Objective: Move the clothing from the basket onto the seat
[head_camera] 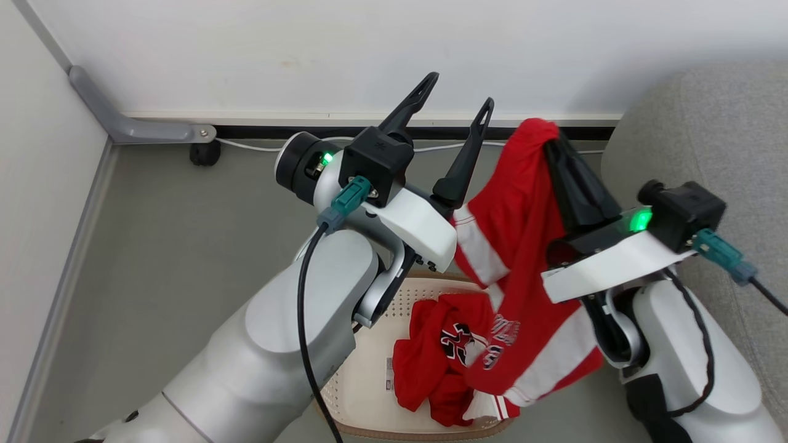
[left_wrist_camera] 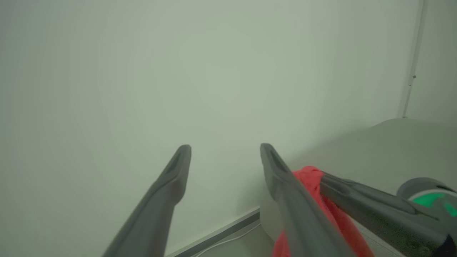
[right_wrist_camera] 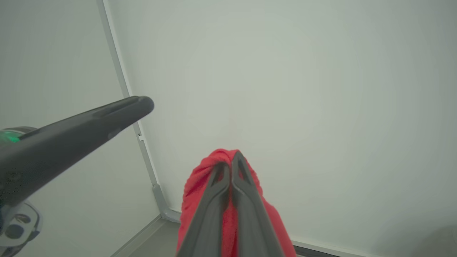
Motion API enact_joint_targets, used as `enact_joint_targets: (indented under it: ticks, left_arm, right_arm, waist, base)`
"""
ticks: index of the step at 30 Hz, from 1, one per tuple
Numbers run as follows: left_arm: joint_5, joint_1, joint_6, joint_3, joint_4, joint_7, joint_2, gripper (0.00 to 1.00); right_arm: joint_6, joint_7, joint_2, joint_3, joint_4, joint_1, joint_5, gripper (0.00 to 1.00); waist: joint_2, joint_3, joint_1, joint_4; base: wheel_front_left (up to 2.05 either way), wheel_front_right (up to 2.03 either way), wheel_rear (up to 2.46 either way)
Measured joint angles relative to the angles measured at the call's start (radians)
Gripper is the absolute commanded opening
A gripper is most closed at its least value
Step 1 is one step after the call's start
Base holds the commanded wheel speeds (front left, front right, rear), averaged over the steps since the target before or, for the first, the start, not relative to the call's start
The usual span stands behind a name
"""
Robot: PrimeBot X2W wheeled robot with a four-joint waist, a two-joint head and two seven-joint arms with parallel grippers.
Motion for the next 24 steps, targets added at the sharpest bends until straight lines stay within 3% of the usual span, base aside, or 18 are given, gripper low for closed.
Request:
enact_joint_targets:
  ticks: [12, 16, 24]
  left_arm:
    - [0.024, 0.061, -0.060, 0.030, 0.032, 0.000, 0.004, 1.00]
    - [0.024, 0.099, -0.114, 0.031, 0.062, 0.000, 0.005, 1.00]
    - [0.033, 0.148, -0.179, 0.042, 0.088, 0.000, 0.006, 1.00]
  right_arm:
    - [0.000, 0.000, -0.030, -0.109, -0.077, 0.012, 0.018, 0.00]
    - [0.000, 0.000, -0.034, -0.147, -0.103, 0.011, 0.023, 0.00]
    - [0.000, 0.000, -0.058, -0.188, -0.139, 0.008, 0.028, 0.00]
  waist:
    - [0.0000, -0.002, 0.0000, -0.073]
    - [0.0000, -0.010, 0.0000, -0.126]
    - [0.0000, -0.015, 0.0000, -0.231]
  base:
    - [0.00, 0.00, 0.00]
    - [0.00, 0.00, 0.00]
    - [0.00, 0.00, 0.00]
